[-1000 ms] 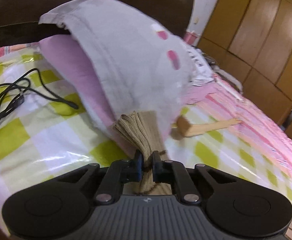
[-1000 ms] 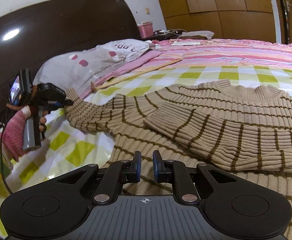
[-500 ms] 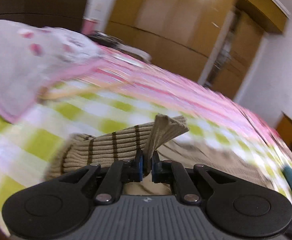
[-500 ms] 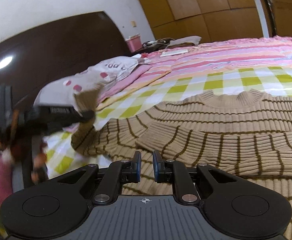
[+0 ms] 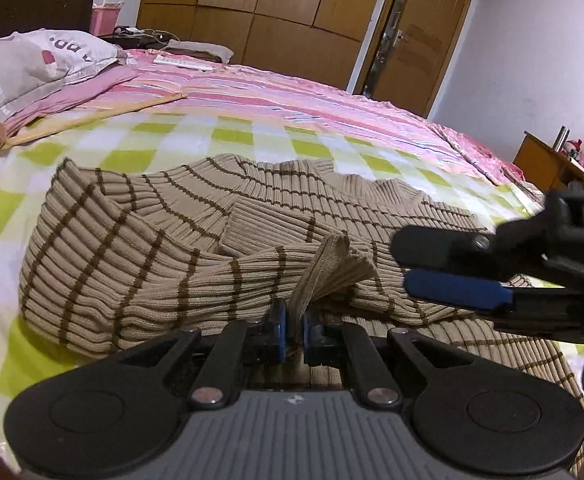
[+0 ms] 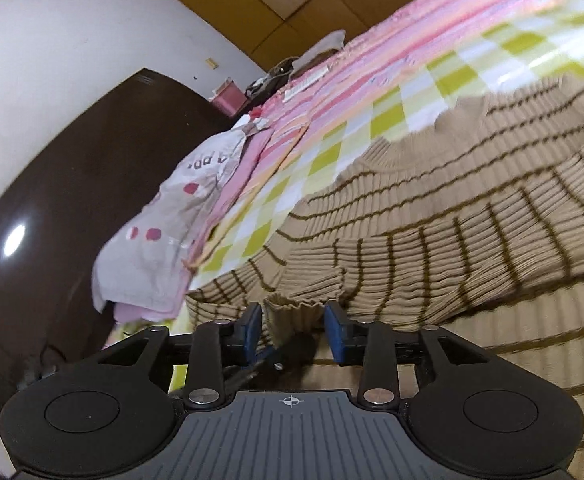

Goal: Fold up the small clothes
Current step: 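Carry the held cuff across the sweater body toward the right gripper, then grasp the cuff with the right gripper while the left gripper releases it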

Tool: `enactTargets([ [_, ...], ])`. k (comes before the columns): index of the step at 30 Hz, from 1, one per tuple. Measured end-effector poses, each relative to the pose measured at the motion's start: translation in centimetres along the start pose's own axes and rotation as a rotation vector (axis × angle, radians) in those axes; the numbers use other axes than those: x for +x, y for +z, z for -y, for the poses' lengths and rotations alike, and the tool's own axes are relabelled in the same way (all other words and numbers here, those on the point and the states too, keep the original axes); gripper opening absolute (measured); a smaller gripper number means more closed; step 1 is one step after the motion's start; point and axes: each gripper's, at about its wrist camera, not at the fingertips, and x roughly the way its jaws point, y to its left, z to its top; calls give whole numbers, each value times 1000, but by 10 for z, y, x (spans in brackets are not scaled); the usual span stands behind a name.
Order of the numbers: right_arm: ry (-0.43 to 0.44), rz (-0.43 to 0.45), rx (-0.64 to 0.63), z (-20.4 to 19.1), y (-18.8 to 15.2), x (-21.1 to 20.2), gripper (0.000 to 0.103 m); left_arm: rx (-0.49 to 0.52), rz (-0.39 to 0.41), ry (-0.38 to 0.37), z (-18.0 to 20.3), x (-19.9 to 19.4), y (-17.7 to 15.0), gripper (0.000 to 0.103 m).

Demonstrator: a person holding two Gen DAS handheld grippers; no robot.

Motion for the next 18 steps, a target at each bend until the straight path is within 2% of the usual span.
enactTargets([
  [5, 30, -34, 75, 5, 3, 14, 45, 7, 9, -17, 2, 0, -5, 14],
  [12, 7, -90, 140, 10, 4, 38, 45, 18, 7, -41, 2, 1, -6, 14],
  [14, -16, -103, 153, 11, 5, 44, 43, 25, 7, -44, 3, 1, -6, 14],
  [18, -17, -108, 165, 12, 9, 46, 21, 45, 10, -48, 6, 2, -8, 14],
])
